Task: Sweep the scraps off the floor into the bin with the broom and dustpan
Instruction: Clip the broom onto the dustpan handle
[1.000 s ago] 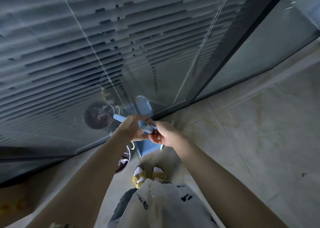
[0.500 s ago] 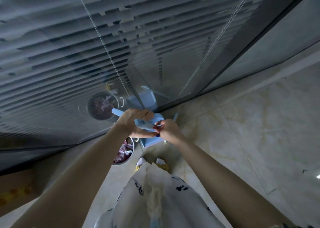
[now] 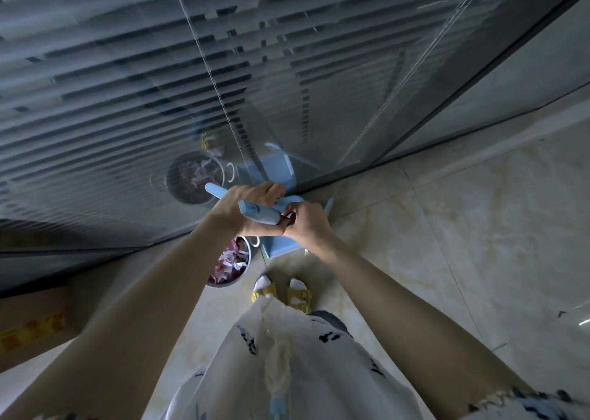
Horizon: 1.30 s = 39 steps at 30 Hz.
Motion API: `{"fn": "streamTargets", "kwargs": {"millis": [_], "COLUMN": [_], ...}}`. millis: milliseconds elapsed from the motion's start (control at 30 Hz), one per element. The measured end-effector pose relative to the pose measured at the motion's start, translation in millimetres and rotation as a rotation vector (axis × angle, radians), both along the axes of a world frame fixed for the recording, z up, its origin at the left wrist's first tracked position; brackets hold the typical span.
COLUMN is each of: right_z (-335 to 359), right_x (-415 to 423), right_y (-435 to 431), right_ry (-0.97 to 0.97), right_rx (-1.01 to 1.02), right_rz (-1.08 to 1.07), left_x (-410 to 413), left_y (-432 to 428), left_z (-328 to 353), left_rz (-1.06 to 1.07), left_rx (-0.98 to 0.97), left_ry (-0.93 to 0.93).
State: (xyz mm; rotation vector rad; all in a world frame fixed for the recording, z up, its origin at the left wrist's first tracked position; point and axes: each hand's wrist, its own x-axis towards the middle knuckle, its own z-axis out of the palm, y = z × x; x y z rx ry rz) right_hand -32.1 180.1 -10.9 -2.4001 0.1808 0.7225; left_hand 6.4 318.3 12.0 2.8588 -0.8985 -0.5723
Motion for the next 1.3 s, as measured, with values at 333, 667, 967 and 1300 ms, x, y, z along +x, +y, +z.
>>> {"fn": "streamTargets", "kwargs": {"millis": [333,667,967,1300], "right_z": [-13,-34,-44,-50], "right_x": [8,41,40,40], "right_y": [10,24,38,16], "right_ry": [-0.165,0.077,0.145,0.114], "right_rx": [0.116,0.179,0.329,0.425], "right_rz": [0.092,0.379,0.146,-0.015], "left_x": [2,4,15,4], "left_y": [16,14,27,18], "left_z": [-2,-6,-19,-22], "left_rz": [0.03,0.145,0.123,0.213], "left_rx": [-0.035,-0.06,-0.044,-0.192], "left_ry": [0.038,0.122,0.096,-0.062]}}
